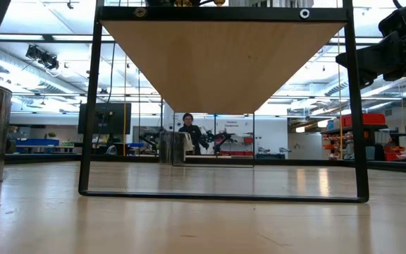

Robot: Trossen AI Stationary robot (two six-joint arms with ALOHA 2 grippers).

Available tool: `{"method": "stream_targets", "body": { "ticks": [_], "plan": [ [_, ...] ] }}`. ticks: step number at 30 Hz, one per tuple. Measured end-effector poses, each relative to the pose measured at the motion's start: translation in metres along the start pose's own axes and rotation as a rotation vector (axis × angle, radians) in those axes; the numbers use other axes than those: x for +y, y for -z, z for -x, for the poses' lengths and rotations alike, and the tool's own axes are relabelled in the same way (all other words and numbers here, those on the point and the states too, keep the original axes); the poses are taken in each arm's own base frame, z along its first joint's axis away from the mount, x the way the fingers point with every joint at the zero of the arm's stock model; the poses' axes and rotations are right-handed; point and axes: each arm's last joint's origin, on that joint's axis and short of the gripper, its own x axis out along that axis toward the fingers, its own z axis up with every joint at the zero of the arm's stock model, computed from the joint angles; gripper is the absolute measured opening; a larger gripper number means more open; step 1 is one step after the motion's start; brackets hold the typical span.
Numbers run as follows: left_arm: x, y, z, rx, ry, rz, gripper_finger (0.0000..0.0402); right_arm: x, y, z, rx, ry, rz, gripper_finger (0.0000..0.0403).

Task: Pick & Place candle stick holders
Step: Put the glass candle holder on the shelf aligned with the other glass candle holder

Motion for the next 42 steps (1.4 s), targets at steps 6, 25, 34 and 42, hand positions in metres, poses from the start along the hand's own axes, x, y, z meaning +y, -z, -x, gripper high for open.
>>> {"method": "stream_targets", "body": {
  "ticks": [6, 25, 34, 42],
  "plan": [
    [-0.0001, -0.0001, 0.0000, 0.000, 0.000, 0.003, 0.0181, 0.0000, -0.0001, 0.0000, 0.000, 0.000, 0.000, 0.0027],
    [0.0008, -0.0009, 0.0000, -0.008, -0.011, 0.003, 0.0214, 0.0000, 0.0000, 0.0000, 0.000, 0.000, 0.000, 0.0027],
    [0.0012, -0.0021, 0.0000, -0.021, -0.014, 0.002, 0.0217, 0.0000, 0.0001, 0.0000, 0.000, 0.000, 0.000, 0.0027],
    [0.0022, -0.0016, 0.0002, -0.006, -0.048, 0.001, 0.0262, 0.0000, 0.0000, 0.0000, 0.000, 0.000, 0.000, 0.0027]
  ]
}}
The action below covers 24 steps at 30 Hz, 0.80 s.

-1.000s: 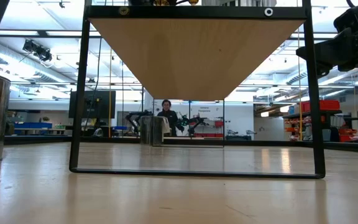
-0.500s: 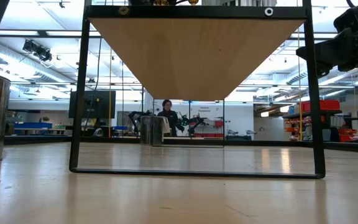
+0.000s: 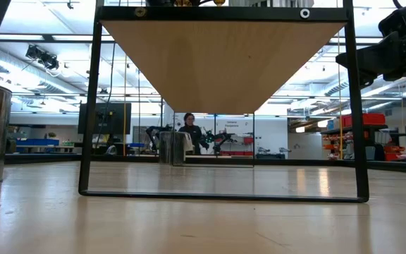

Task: Pick & Place candle stick holders
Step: Put the glass candle holder on the shelf aligned with the other glass candle holder

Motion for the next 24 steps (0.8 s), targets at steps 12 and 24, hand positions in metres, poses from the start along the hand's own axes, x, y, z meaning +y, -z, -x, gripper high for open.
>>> {"method": "stream_targets", "body": {
  "ticks": [12, 24],
  "plan": [
    [0.002, 0.003, 0.010, 0.010, -0.032, 0.007, 0.0284, 0.000, 0.000, 0.000, 0.000, 0.000, 0.000, 0.0027],
    [0.004, 0.004, 0.018, -0.035, 0.003, 0.021, 0.0284, 0.000, 0.000, 0.000, 0.000, 0.000, 0.000, 0.0027]
  ]
}}
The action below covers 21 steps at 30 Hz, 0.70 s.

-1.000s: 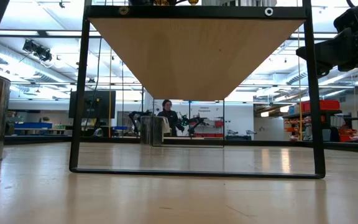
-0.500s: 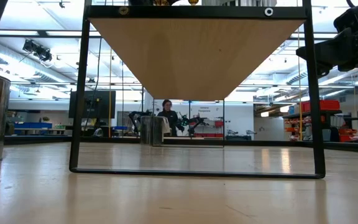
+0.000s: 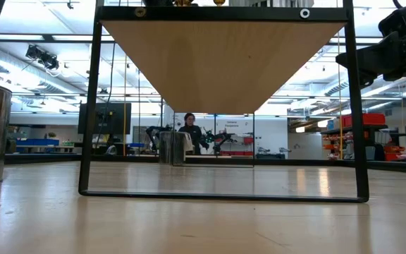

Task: Pick & Place candle stick holders
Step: Put the glass candle holder on the shelf aligned with the other glass candle holder

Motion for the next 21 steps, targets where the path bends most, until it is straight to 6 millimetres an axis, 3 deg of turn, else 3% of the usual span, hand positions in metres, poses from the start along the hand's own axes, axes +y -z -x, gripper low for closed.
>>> {"method": "stream_targets", "body": {
  "ticks": [10, 16, 21],
  "plan": [
    [0.000, -0.003, 0.003, -0.058, 0.027, -0.001, 0.0285, 0.000, 0.000, 0.000, 0.000, 0.000, 0.000, 0.0027],
    [0.007, -0.012, 0.028, -0.105, -0.004, 0.008, 0.0290, 0.000, 0.000, 0.000, 0.000, 0.000, 0.000, 0.0027],
    [0.010, -0.009, 0.043, -0.043, -0.035, 0.017, 0.0295, 0.000, 0.000, 0.000, 0.000, 0.000, 0.000, 0.0027]
  ]
}}
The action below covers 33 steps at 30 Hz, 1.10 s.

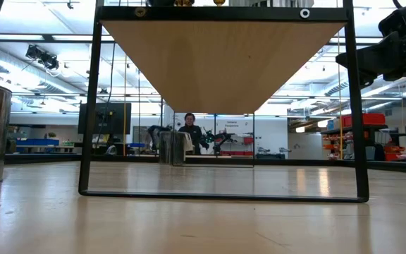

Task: Pick & Place candle stick holders
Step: Put the glass candle holder on the shelf aligned with the other glass candle holder

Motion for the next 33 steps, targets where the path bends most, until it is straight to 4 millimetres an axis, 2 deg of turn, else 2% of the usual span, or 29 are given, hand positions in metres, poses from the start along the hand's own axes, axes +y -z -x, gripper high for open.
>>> {"method": "stream_targets", "body": {
  "ticks": [6, 14, 22, 33],
  "plan": [
    [0.005, 0.014, 0.001, 0.112, 0.019, 0.041, 0.0276, 0.000, 0.000, 0.000, 0.000, 0.000, 0.000, 0.0027],
    [0.004, 0.020, -0.008, 0.159, 0.037, 0.051, 0.0194, 0.000, 0.000, 0.000, 0.000, 0.000, 0.000, 0.0027],
    [0.002, 0.028, -0.022, 0.208, 0.013, 0.054, 0.0134, 0.000, 0.000, 0.000, 0.000, 0.000, 0.000, 0.0027],
    [-0.004, 0.043, -0.047, 0.286, 0.041, 0.057, 0.0080, 0.000, 0.000, 0.000, 0.000, 0.000, 0.000, 0.0027]
  ]
}}
